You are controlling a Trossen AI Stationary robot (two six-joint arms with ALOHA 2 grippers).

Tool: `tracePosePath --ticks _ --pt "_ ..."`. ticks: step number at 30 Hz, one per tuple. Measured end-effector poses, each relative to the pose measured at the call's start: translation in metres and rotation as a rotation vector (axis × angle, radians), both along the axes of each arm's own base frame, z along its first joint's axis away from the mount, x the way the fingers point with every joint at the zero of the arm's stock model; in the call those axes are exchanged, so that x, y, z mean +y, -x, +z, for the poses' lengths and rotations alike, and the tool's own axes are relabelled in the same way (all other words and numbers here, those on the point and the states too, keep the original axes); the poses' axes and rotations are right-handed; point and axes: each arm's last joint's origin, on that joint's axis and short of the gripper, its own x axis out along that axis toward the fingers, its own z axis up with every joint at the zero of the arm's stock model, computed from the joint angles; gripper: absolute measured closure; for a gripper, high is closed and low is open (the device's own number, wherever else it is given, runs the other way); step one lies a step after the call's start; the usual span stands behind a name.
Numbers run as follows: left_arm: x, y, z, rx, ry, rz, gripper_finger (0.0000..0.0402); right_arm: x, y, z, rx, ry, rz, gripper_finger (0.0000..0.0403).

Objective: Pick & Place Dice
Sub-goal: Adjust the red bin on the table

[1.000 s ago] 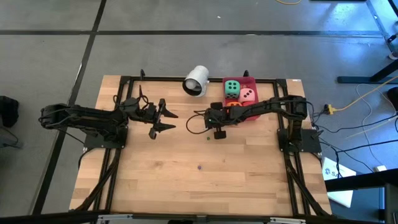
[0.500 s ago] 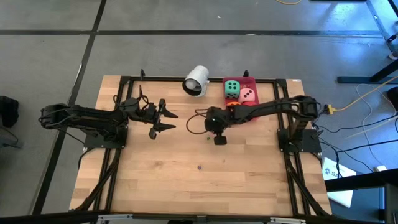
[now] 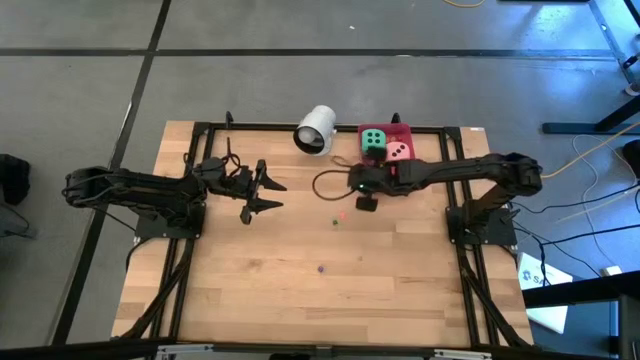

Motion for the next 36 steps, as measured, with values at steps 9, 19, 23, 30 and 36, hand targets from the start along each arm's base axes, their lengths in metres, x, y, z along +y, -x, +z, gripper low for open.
tracePosePath --ticks 9,19,23,30,36 --pt "0.0 0.0 0.0 0.0 0.0 0.0 0.0192 -0.026 0.037 -0.007 0.242 0.083 -0.329 0.0397" --pt "0.0 0.0 -0.001 0.006 0.002 0.0 0.0192 -0.049 0.067 -0.018 0.391 0.012 -0.523 0.04" --pt "0.0 0.0 -0.002 0.02 0.007 0.0 0.0192 -0.056 0.08 -0.031 0.439 -0.008 -0.58 0.0401" --pt "0.0 0.0 -0.004 0.037 0.012 0.0 0.0192 -0.054 0.104 -0.033 0.437 -0.044 -0.611 0.0402" --pt "0.0 0.0 -0.004 0.036 0.007 0.0 0.0192 -0.053 0.122 -0.042 0.413 -0.128 -0.633 0.0402"
